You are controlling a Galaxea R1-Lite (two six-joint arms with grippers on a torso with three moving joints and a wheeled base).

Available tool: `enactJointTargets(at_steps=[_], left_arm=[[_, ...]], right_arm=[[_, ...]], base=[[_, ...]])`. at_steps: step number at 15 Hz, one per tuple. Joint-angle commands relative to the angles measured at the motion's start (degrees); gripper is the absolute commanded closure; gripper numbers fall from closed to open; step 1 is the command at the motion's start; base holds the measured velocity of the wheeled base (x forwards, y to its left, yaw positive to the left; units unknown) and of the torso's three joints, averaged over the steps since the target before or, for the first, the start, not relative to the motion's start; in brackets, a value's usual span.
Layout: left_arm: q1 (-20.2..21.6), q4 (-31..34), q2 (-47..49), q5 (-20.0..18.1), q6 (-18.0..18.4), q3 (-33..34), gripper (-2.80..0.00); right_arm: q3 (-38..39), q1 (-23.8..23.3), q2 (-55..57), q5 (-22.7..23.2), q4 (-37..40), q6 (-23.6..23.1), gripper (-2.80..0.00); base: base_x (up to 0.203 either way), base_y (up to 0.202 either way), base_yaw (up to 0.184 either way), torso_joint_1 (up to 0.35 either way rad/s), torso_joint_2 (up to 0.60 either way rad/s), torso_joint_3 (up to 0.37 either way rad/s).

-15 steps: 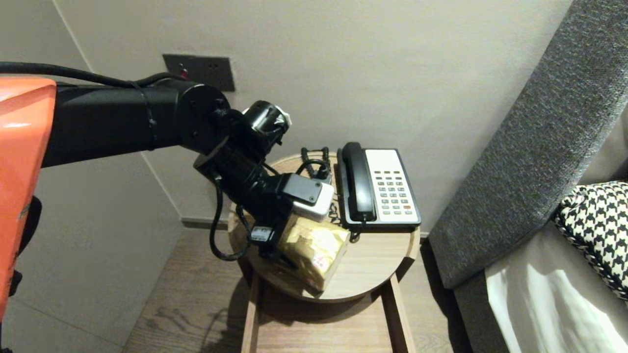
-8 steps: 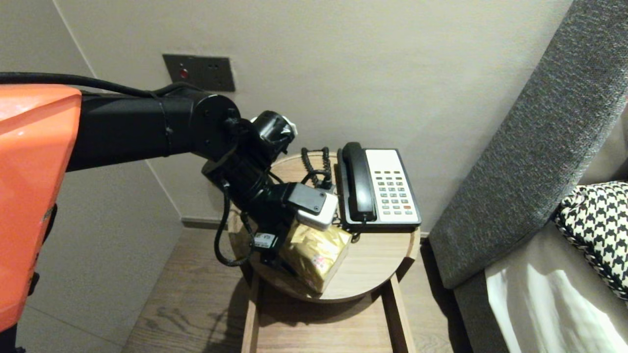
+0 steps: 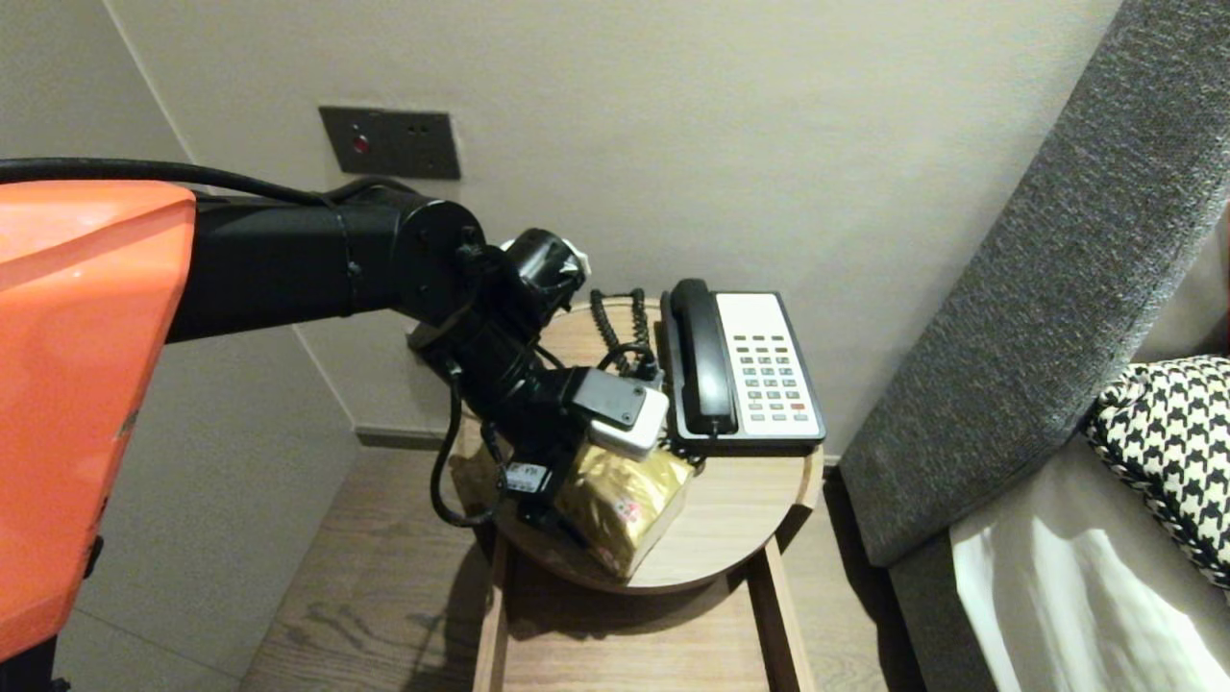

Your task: Put the tissue on the table in the drawer one by one

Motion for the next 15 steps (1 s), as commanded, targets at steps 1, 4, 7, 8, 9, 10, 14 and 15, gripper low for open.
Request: enactJointTargets(at_steps=[1, 4, 7, 8, 9, 10, 14, 15], left_arm=[[-0.5, 0.2, 0.1, -0.2, 0.4, -0.3, -2.8], [-1.4, 0.1, -0.7, -0.2, 0.3, -0.4, -2.8], [-1.7, -0.2, -1.3, -0.3, 0.2, -0.4, -2.8], [-1.7, -0.2, -1.5, -0.3, 0.2, -0.4, -2.8], [-1.7, -0.2, -1.5, -0.3, 0.2, -0.4, -2.8], [-1.7, -0.2, -1.5, -0.2, 0.2, -0.4, -2.8], [-1.7, -0.4, -1.6, -0.1, 0.1, -0.4, -2.8], [-1.7, -0.6, -1.5, -0.1, 0.1, -0.4, -2.8]], right_arm=[[2.3, 0.0, 0.0, 0.0, 0.0, 0.0, 0.0], [2.3, 0.0, 0.0, 0.0, 0.0, 0.0, 0.0], [2.3, 0.0, 0.0, 0.0, 0.0, -0.1, 0.0], [2.3, 0.0, 0.0, 0.0, 0.0, 0.0, 0.0], [2.3, 0.0, 0.0, 0.0, 0.0, 0.0, 0.0], [2.3, 0.0, 0.0, 0.0, 0.0, 0.0, 0.0], [2.3, 0.0, 0.0, 0.0, 0.0, 0.0, 0.0], [2.3, 0.0, 0.0, 0.0, 0.0, 0.0, 0.0]], base=[[0.0, 0.0, 0.0, 0.0, 0.0, 0.0], [0.0, 0.0, 0.0, 0.0, 0.0, 0.0], [0.0, 0.0, 0.0, 0.0, 0.0, 0.0], [0.0, 0.0, 0.0, 0.0, 0.0, 0.0], [0.0, 0.0, 0.0, 0.0, 0.0, 0.0], [0.0, 0.0, 0.0, 0.0, 0.0, 0.0], [0.0, 0.0, 0.0, 0.0, 0.0, 0.0], [0.0, 0.0, 0.0, 0.0, 0.0, 0.0]])
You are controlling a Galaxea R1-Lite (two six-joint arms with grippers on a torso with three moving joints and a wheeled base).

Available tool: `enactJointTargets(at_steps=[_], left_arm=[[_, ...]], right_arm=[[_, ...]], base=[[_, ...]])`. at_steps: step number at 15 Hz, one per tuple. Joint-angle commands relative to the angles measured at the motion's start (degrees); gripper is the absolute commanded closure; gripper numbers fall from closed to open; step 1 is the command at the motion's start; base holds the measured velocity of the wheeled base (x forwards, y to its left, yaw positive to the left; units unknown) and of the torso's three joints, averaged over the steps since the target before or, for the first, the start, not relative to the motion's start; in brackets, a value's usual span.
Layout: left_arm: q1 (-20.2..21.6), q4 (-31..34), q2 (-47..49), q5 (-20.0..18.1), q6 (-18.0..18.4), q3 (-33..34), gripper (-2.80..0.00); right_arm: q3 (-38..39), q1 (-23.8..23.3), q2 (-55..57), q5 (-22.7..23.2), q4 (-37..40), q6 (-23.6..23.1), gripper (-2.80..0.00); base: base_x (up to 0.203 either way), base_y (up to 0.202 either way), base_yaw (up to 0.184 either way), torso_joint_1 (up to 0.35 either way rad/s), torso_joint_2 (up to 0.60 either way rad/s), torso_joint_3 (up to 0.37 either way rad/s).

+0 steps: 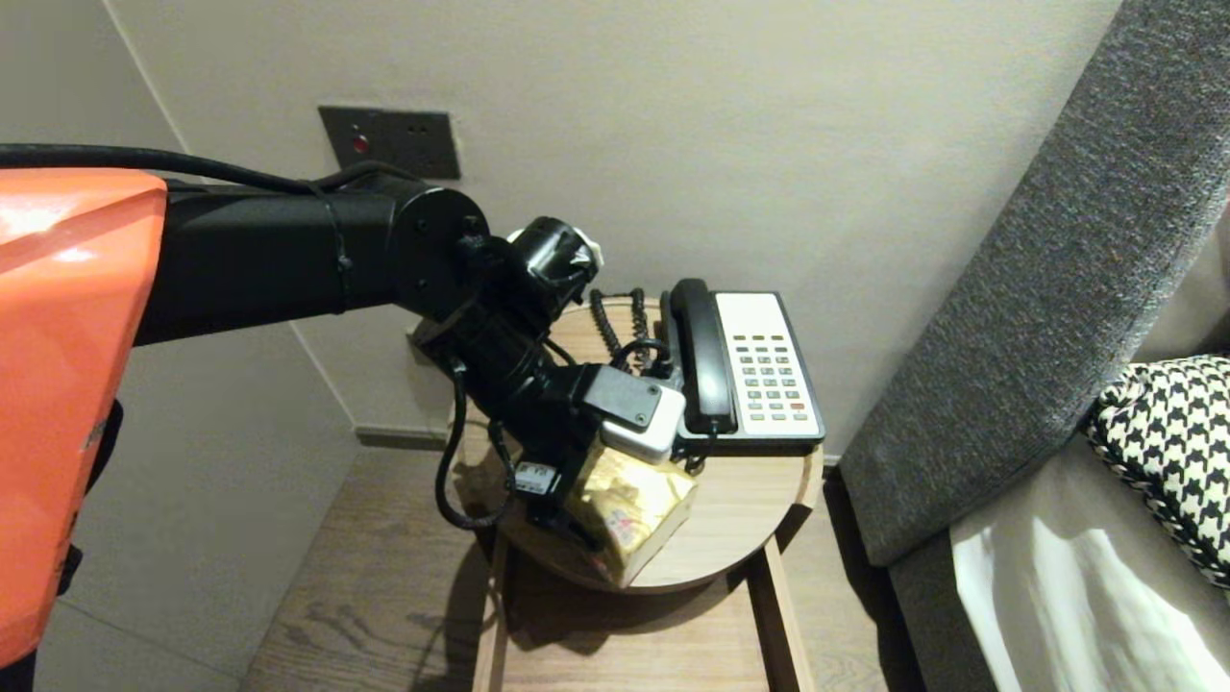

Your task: Put the tissue on the table in the drawer one by one

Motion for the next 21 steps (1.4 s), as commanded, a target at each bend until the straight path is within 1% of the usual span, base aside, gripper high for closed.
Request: enactJointTargets(at_steps=[1, 7, 12, 13, 21], left_arm=[[0.0, -0.5, 0.3, 0.0, 0.5, 0.0, -2.8], [0.0, -0.2, 1.4, 0.9, 0.5, 0.0, -2.8], [0.0, -0.3, 1.8, 0.8, 0.6, 0.1, -2.8], [0.0, -0.4, 1.9, 0.8, 0.6, 0.1, 0.0], [0.0, 0.1, 0.9, 0.9, 0.5, 0.1, 0.0]], right_arm=[[2.3, 0.0, 0.0, 0.0, 0.0, 0.0, 0.0], [2.3, 0.0, 0.0, 0.0, 0.0, 0.0, 0.0], [2.3, 0.0, 0.0, 0.0, 0.0, 0.0, 0.0], [2.3, 0.0, 0.0, 0.0, 0.0, 0.0, 0.0], [2.3, 0.0, 0.0, 0.0, 0.0, 0.0, 0.0]], base=[[0.0, 0.0, 0.0, 0.0, 0.0, 0.0], [0.0, 0.0, 0.0, 0.0, 0.0, 0.0], [0.0, 0.0, 0.0, 0.0, 0.0, 0.0], [0.0, 0.0, 0.0, 0.0, 0.0, 0.0], [0.0, 0.0, 0.0, 0.0, 0.0, 0.0]])
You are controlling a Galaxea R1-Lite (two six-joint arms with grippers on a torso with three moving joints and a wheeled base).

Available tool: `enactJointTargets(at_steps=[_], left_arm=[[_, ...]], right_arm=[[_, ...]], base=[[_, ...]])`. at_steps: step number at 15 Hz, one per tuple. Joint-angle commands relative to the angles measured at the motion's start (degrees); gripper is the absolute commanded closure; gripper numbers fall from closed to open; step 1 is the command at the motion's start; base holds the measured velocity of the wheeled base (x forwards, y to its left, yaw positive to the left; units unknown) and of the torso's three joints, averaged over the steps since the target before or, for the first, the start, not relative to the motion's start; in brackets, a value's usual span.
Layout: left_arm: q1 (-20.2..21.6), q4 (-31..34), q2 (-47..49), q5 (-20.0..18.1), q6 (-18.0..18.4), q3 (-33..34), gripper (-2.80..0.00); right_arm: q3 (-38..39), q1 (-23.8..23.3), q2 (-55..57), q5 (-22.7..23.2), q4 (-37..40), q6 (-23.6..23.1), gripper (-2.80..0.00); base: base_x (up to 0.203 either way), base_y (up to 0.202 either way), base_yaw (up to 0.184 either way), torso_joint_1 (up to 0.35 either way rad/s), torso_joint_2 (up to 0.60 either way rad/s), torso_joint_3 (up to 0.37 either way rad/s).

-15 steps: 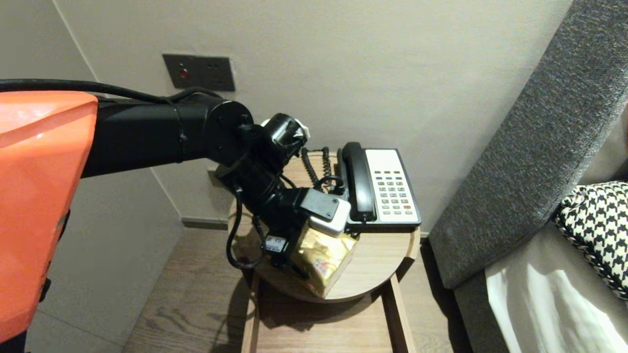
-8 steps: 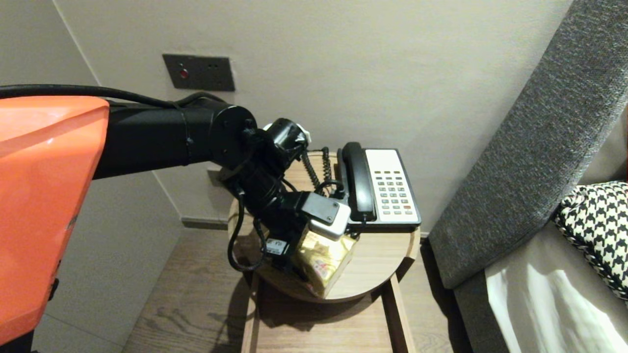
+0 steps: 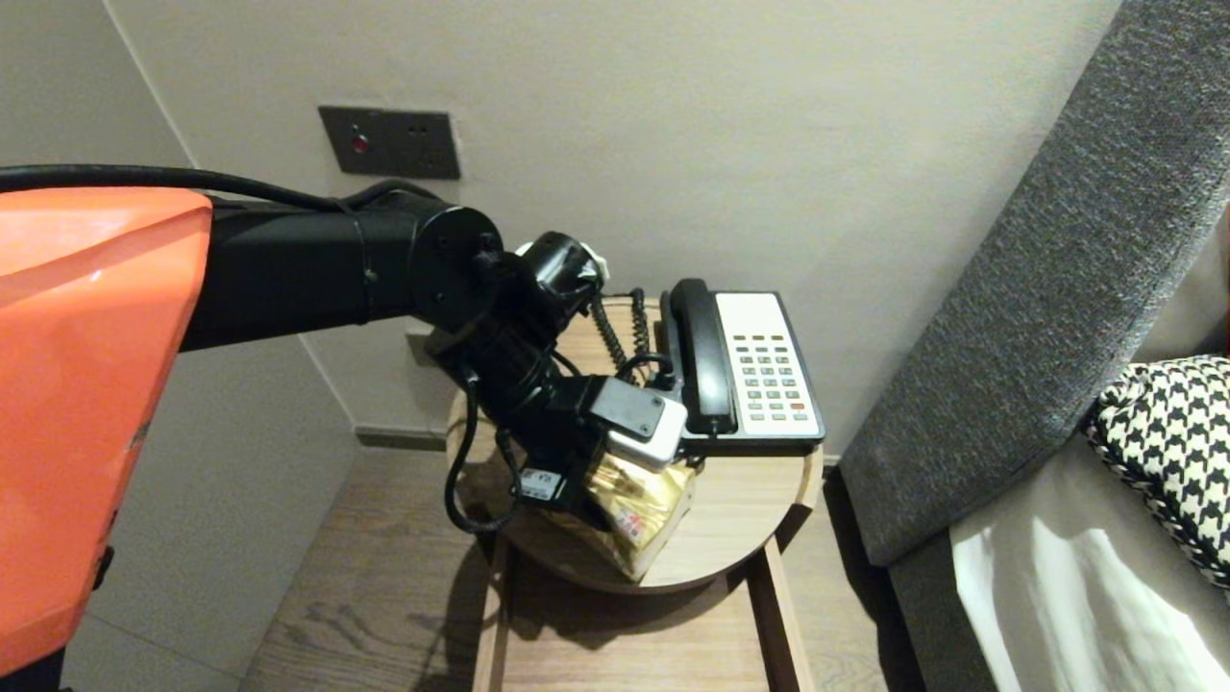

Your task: Put the tissue on the table in the drawer one by one

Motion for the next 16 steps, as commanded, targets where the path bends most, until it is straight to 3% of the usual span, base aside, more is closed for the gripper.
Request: enactJointTargets(at_steps=[1, 3, 7, 9, 12, 16], left_arm=[[-0.1, 0.4, -1.3, -0.1, 0.2, 0.0, 0.0], [-0.3, -0.2, -2.2, -0.1, -2.1, 0.0, 0.0], [-1.5, -4.7, -3.7, 5.8, -17.8, 0.0, 0.0], [-1.9, -3.7, -5.6, 7.6, -22.5, 0.1, 0.0], [-3.5, -2.0, -7.7, 15.0, -30.5, 0.6, 0.0], [-6.4, -1.5, -11.4, 16.1, -43.4, 1.4, 0.0]], right_arm=[[2.3, 0.0, 0.0, 0.0, 0.0, 0.0, 0.0], [2.3, 0.0, 0.0, 0.0, 0.0, 0.0, 0.0], [2.3, 0.0, 0.0, 0.0, 0.0, 0.0, 0.0], [2.3, 0.0, 0.0, 0.0, 0.0, 0.0, 0.0], [2.3, 0.0, 0.0, 0.0, 0.0, 0.0, 0.0], [2.3, 0.0, 0.0, 0.0, 0.0, 0.0, 0.0]], base=[[0.0, 0.0, 0.0, 0.0, 0.0, 0.0], [0.0, 0.0, 0.0, 0.0, 0.0, 0.0], [0.0, 0.0, 0.0, 0.0, 0.0, 0.0], [0.0, 0.0, 0.0, 0.0, 0.0, 0.0], [0.0, 0.0, 0.0, 0.0, 0.0, 0.0], [0.0, 0.0, 0.0, 0.0, 0.0, 0.0]])
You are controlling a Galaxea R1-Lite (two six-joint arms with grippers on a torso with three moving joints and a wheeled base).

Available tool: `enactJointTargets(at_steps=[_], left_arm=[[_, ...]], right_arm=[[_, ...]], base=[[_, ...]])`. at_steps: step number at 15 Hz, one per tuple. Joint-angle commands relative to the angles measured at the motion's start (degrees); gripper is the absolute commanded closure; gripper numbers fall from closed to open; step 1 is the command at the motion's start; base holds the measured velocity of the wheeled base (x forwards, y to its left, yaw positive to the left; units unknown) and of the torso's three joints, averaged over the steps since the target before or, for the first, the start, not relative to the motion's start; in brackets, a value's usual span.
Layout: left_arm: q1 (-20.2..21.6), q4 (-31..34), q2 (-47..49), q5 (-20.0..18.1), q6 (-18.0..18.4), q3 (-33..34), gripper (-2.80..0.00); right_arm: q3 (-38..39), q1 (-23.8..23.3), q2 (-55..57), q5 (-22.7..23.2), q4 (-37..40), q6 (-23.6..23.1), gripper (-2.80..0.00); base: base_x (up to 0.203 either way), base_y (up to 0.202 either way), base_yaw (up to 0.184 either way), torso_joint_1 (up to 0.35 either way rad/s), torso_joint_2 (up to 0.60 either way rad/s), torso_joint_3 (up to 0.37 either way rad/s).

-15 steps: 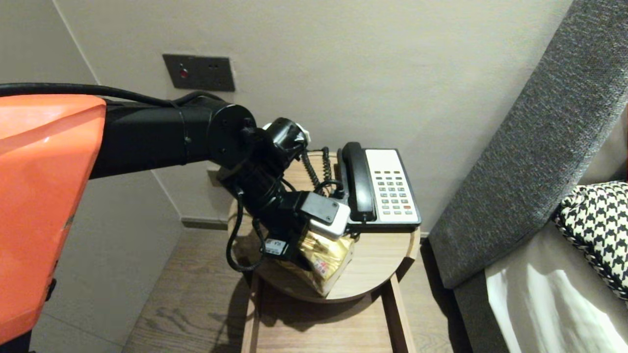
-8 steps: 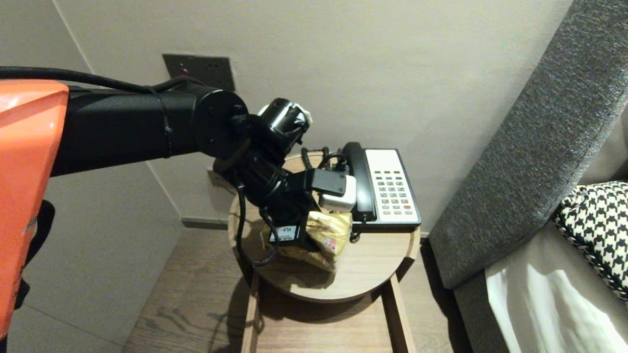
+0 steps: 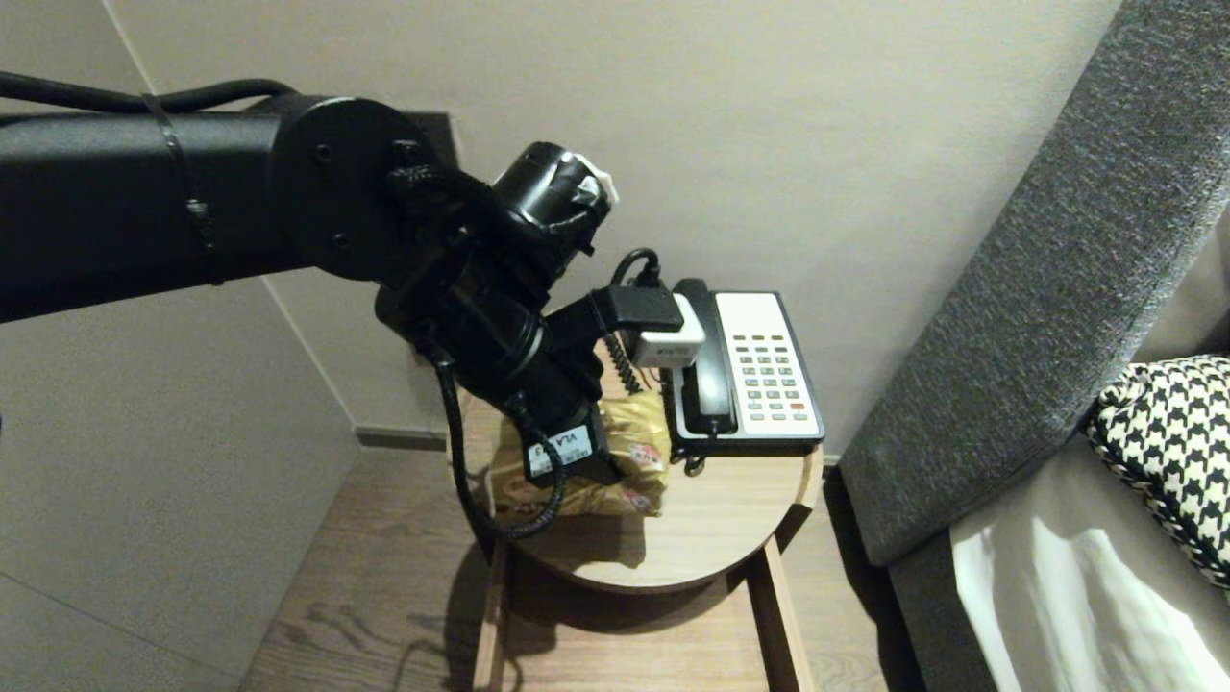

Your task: Put the tissue on the table in the drawer one by one

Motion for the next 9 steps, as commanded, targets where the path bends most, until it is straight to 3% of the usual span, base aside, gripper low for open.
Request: enactJointTargets(at_steps=[1, 2, 6, 9], left_arm=[[-1.7, 0.4, -2.6, 0.5, -6.8, 0.8, 0.0], [-2.6, 0.0, -3.6, 0.8, -11.2, 2.2, 0.0], [-6.4, -0.8, -8.7, 0.6, -23.3, 12.3, 0.0], [-9.4, -5.5, -13.2, 0.6, -27.3, 22.2, 0.0]], right_arm=[[2.3, 0.0, 0.0, 0.0, -0.1, 0.0, 0.0], [2.3, 0.0, 0.0, 0.0, -0.1, 0.0, 0.0], [2.3, 0.0, 0.0, 0.0, -0.1, 0.0, 0.0], [2.3, 0.0, 0.0, 0.0, -0.1, 0.0, 0.0]], base=[[0.0, 0.0, 0.0, 0.0, 0.0, 0.0], [0.0, 0.0, 0.0, 0.0, 0.0, 0.0], [0.0, 0.0, 0.0, 0.0, 0.0, 0.0], [0.0, 0.0, 0.0, 0.0, 0.0, 0.0]])
